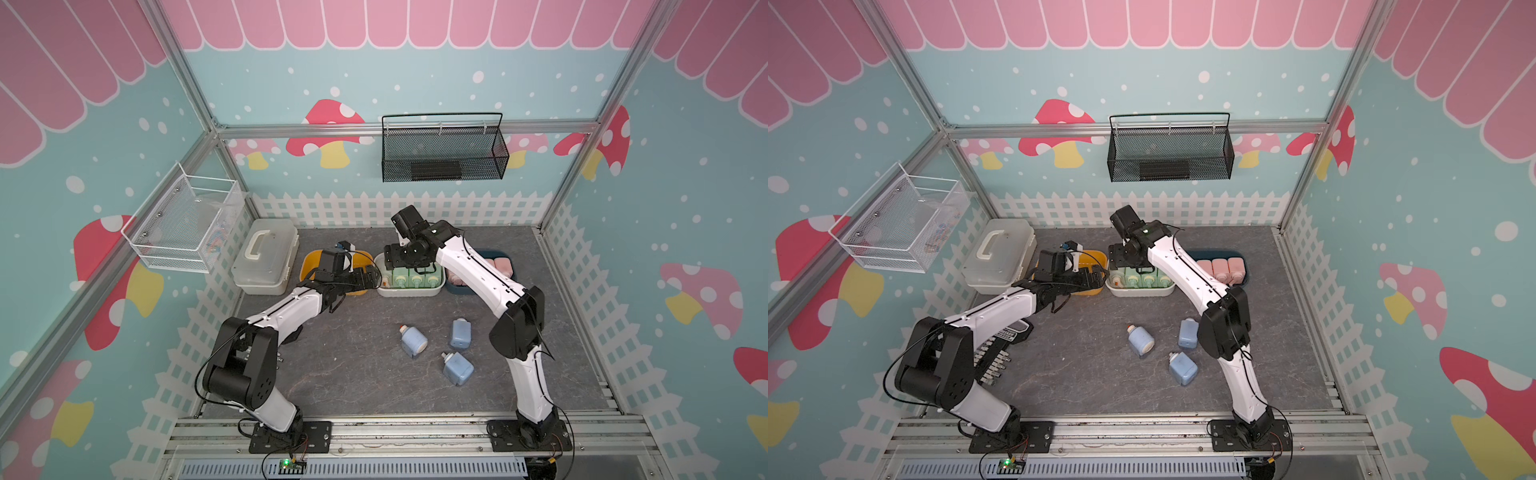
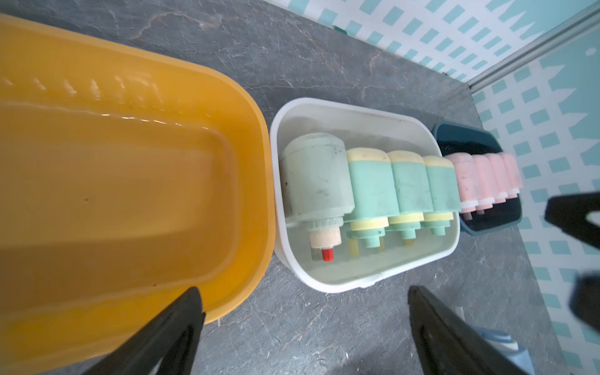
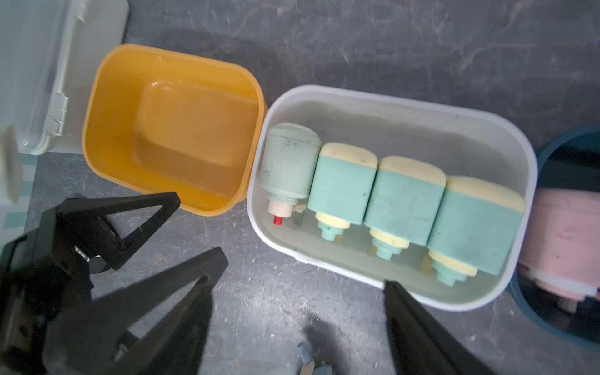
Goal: Place the pencil sharpeners by color into the storage box
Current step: Move the storage box to the center of the board.
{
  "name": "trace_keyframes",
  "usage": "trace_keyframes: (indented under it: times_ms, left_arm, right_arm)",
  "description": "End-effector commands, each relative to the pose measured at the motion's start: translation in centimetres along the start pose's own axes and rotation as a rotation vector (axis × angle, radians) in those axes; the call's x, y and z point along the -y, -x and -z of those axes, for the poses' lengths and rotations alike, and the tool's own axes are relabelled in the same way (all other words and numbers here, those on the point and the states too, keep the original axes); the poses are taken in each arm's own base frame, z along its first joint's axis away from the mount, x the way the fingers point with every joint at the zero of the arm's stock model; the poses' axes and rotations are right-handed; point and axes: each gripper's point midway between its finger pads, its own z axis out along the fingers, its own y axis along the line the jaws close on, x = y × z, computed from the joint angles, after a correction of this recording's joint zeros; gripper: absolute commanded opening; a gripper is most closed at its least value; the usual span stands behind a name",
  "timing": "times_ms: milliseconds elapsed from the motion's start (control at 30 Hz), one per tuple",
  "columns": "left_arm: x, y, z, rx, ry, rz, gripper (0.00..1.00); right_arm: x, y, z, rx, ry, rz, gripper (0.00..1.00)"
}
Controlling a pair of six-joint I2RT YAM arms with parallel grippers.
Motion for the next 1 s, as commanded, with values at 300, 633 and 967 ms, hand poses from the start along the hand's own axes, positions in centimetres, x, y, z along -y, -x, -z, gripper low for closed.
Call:
trace_keyframes:
  times_ms: [300,633,967]
  left_arm:
    - [-1.5,1.0,-4.7,-0.076,0.044,0.129,0.99]
    - [1.3,0.1,-8.3,-0.147,-0.016,0.15,0.99]
    - [3.5,-1.7,-9.2,-0.172,0.018,0.214,0.99]
  right_arm:
    - [4.6,1.1,10.4,0.521,-0.06,0.073,0.99]
    - [5.4,-5.0,12.5,0.6,0.037,0.283,0.98]
    - [7.0,-7.5,12.0,0.557,-0.016,0.339,0.99]
